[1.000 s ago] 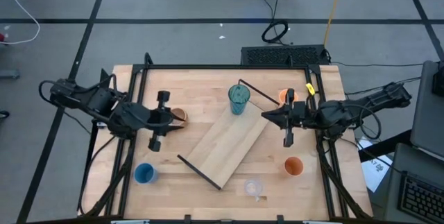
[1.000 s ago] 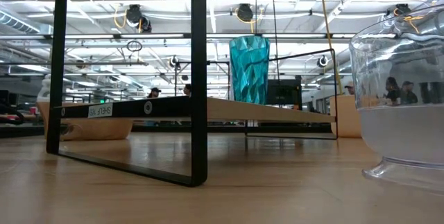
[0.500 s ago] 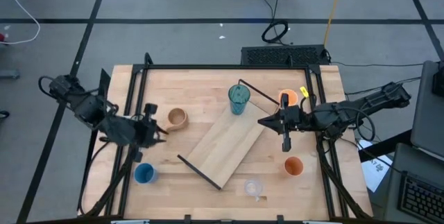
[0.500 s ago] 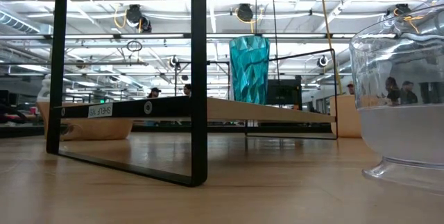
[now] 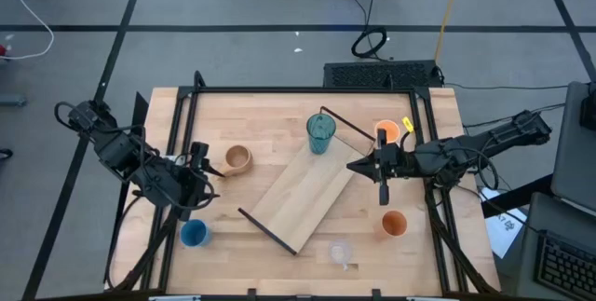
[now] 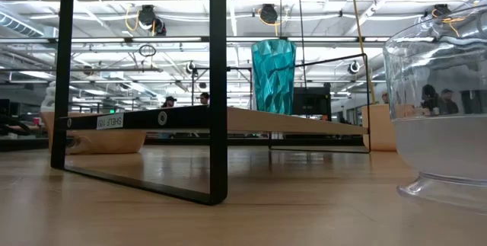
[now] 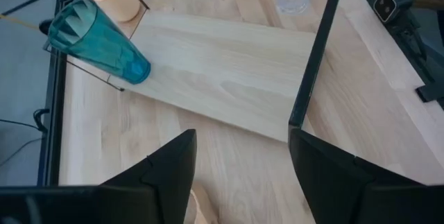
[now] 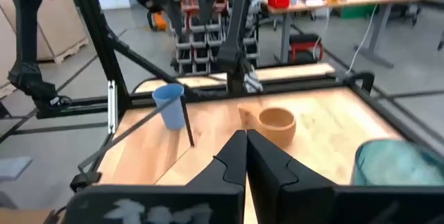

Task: Stack small to large cups/mugs on shelf
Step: Put the orange cup on the shelf

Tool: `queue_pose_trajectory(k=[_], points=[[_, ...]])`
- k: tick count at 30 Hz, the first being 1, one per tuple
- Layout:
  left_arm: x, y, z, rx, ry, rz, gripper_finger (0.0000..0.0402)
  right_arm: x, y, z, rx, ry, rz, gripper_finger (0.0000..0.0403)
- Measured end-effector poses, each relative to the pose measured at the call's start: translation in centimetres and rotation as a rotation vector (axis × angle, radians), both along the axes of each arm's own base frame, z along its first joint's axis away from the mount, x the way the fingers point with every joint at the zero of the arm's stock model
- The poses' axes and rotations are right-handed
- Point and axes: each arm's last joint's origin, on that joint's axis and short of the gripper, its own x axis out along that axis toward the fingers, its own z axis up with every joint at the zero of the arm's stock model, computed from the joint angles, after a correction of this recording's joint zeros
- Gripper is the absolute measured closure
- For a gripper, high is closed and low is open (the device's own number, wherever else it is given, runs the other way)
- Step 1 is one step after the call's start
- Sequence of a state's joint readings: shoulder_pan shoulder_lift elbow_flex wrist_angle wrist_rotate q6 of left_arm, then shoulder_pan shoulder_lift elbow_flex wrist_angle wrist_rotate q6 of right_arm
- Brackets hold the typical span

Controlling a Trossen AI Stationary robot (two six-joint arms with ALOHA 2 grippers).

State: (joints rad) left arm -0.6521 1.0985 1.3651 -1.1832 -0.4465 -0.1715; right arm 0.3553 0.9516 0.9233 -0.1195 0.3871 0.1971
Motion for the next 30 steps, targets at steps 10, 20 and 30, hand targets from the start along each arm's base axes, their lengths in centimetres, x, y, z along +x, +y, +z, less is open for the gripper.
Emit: queue_pose_trajectory(k=[10,20,30], points=[[0.2,0.3,0.2,0.082,-0.069,0.073,0.0167,1.9,0.9,4.4,0.100,0.360,-0.011,0.0403],[0.8,0.2,-1.7,0.168,-0.113,0.173,0.0167,5.7,2.6,6.9,0.100,0.581,0.006,0.0403],[2.2,-0.8,-6.2,0.180,-0.147,0.197,0.0167,5.7,3.0,6.8,0.286,0.746,-0.046,0.0403]])
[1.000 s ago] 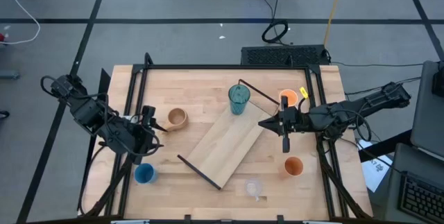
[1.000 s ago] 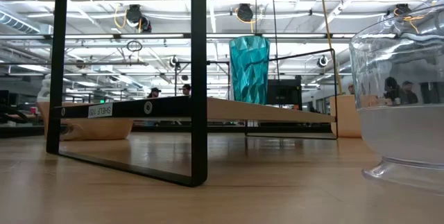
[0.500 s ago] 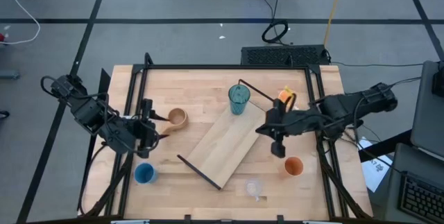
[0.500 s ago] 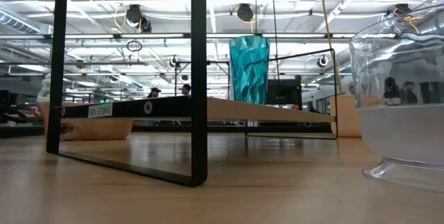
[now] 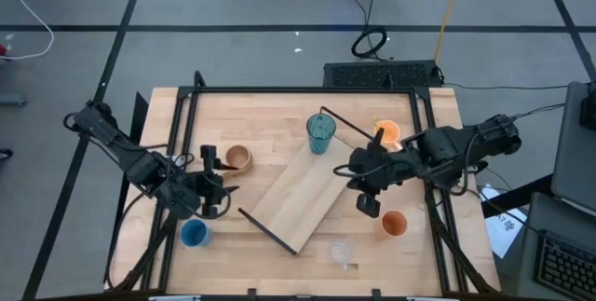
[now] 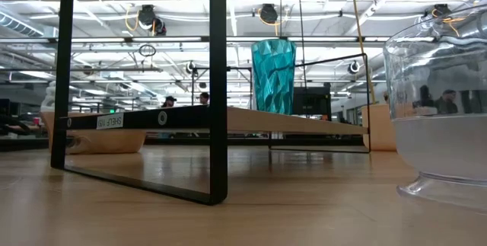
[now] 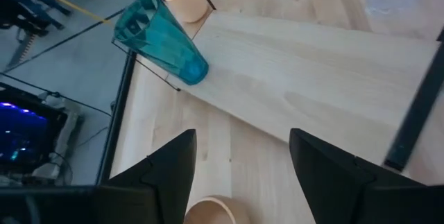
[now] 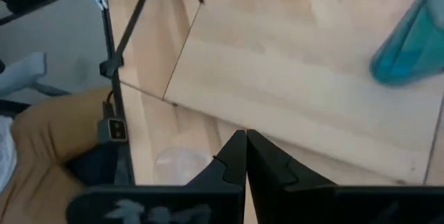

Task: Stack small to large cups/mugs on shelf
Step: Put the orange cup on the shelf

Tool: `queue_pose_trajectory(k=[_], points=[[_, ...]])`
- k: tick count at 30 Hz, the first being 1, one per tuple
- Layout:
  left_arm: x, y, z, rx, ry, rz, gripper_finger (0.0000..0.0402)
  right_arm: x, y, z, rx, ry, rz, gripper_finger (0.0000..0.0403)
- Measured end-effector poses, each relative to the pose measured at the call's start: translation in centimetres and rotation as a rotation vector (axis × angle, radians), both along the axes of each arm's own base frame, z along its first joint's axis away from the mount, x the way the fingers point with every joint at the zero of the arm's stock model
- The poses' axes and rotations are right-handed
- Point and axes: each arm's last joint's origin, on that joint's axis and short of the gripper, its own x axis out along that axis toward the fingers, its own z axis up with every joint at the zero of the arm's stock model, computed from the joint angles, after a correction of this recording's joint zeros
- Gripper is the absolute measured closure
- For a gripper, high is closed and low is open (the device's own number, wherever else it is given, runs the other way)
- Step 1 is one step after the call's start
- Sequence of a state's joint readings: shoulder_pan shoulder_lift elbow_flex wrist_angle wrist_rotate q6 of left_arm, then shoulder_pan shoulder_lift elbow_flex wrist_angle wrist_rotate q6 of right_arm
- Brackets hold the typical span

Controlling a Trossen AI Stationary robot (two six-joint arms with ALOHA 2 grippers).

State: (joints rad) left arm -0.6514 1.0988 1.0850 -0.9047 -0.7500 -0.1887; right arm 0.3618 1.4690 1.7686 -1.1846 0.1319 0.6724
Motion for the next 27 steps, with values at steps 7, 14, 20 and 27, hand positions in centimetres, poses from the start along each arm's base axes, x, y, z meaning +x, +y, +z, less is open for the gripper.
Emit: queue_pose_trajectory(k=[7,14,20,27], points=[[0.4,-0.1,-1.8,0.033,-0.050,0.047,0.0167,0.1,1.5,-1.1,0.039,0.087,-0.046,0.0403],[0.3,0.1,-3.3,0.072,-0.084,0.131,0.0167,-1.1,3.1,-1.3,0.086,0.141,-0.092,0.0403],[0.3,0.2,-3.8,0.095,-0.075,0.132,0.0167,-2.2,4.3,-2.0,0.094,0.210,-0.126,0.0403],[0.4,0.2,-3.8,0.110,-0.067,0.114,0.0167,-2.3,5.5,-4.8,0.139,0.267,-0.241,0.0389]])
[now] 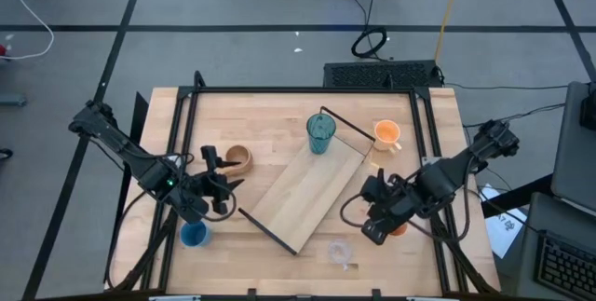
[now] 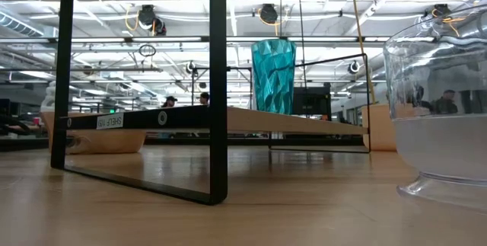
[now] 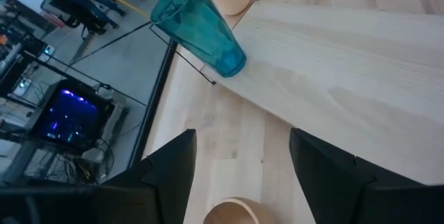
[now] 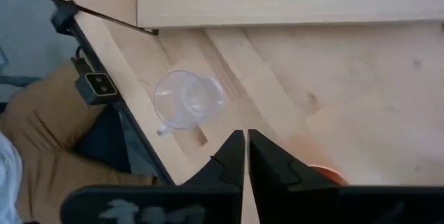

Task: Stack small to large cups/mugs on shelf
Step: Put the orange cup on the shelf

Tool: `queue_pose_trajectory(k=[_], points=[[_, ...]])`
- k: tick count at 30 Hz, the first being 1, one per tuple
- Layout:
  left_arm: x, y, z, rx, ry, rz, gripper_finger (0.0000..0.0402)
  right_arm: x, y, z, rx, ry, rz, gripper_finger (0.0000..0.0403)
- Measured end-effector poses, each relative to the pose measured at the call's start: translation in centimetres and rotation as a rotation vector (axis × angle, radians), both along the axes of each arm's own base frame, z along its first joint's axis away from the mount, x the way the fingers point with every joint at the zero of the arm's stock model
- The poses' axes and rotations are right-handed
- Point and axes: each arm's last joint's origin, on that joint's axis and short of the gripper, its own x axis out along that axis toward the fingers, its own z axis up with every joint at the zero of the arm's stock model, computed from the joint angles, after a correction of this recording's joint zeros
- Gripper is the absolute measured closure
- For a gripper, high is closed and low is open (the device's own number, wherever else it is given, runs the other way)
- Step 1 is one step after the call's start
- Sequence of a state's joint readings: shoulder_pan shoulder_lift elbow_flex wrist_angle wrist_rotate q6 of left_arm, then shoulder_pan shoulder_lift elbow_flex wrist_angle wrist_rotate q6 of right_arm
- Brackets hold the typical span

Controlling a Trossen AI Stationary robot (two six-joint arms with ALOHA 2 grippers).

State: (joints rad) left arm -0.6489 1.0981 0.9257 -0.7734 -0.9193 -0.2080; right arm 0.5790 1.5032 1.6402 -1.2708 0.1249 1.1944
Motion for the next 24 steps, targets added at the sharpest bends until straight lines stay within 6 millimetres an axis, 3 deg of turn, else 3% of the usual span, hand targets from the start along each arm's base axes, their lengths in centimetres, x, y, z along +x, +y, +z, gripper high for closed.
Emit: queue_pose_trajectory(k=[11,18,24], points=[[0.3,-0.2,0.2,-0.012,-0.011,-0.031,0.0167,-1.0,2.6,-2.4,0.067,0.015,-0.073,0.0321],[0.3,-0.3,0.2,-0.041,-0.018,-0.023,0.0167,-1.5,3.3,-2.6,0.077,0.022,-0.067,0.0285],[0.3,-0.3,0.2,-0.048,-0.021,-0.019,0.0167,-2.1,3.1,-3.4,0.092,0.185,-0.215,0.0274]])
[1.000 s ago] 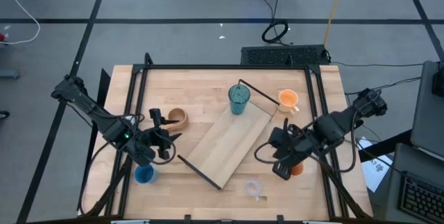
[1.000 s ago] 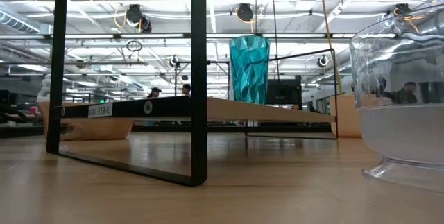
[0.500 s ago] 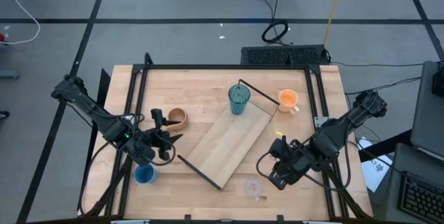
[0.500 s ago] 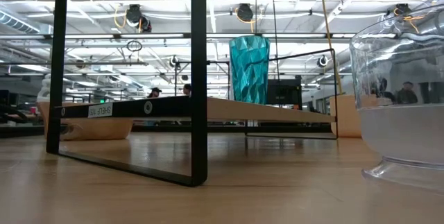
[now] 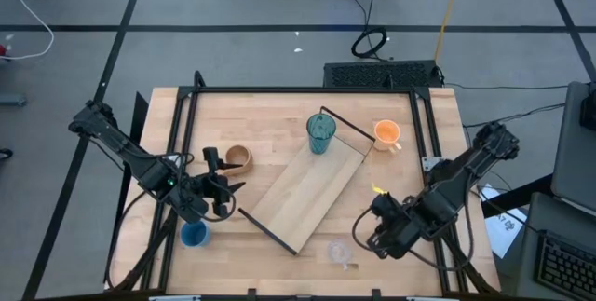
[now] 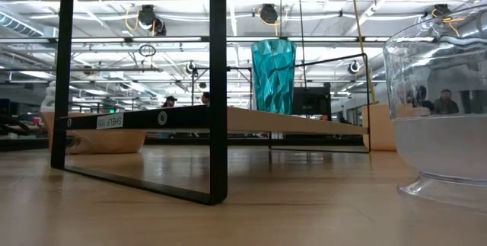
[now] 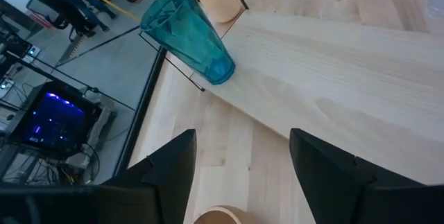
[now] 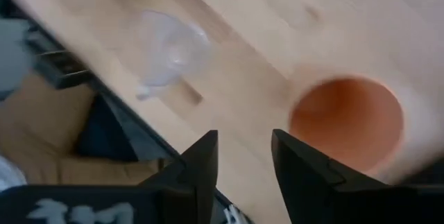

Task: Stack small to large cups/mugs on shelf
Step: Put the orange cup on the shelf

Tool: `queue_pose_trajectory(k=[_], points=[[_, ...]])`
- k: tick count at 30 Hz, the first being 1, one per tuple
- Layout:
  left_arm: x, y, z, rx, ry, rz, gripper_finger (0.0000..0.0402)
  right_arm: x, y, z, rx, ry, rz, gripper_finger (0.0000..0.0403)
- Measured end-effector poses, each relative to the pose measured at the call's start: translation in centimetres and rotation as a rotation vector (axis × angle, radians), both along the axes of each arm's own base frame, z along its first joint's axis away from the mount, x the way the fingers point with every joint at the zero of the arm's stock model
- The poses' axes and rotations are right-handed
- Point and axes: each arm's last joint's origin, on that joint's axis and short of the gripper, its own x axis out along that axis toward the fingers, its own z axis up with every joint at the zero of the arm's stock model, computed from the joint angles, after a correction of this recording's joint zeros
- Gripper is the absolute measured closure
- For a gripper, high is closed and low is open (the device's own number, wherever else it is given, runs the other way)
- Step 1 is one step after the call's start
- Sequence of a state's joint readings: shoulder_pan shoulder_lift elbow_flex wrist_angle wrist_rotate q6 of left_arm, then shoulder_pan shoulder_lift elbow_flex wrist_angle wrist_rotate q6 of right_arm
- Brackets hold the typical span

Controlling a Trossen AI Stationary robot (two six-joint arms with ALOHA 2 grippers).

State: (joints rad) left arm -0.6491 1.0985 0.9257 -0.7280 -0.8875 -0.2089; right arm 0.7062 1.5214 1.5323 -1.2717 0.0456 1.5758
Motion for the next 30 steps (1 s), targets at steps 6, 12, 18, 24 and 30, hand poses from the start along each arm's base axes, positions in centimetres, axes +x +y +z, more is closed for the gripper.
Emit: queue_pose_trajectory(k=[6,12,18,24,30], points=[[0.0,0.0,0.0,0.002,0.001,-0.001,0.0167,1.2,-0.3,-0.8,0.014,0.044,-0.094,0.0274],[0.0,0.0,0.0,0.007,0.003,-0.003,0.0167,2.1,-0.6,-2.6,0.024,0.242,-0.111,0.0274],[0.0,0.0,0.0,0.013,0.006,-0.007,0.0167,2.7,-0.6,-3.6,0.010,0.289,-0.108,0.0274],[0.0,0.0,0.0,0.014,0.006,-0.007,0.0167,3.1,-0.7,-4.2,-0.013,0.317,-0.097,0.0275],[0.0,0.0,0.0,0.014,0.007,-0.008,0.0167,3.2,-0.9,-4.7,-0.038,0.330,-0.102,0.0275]])
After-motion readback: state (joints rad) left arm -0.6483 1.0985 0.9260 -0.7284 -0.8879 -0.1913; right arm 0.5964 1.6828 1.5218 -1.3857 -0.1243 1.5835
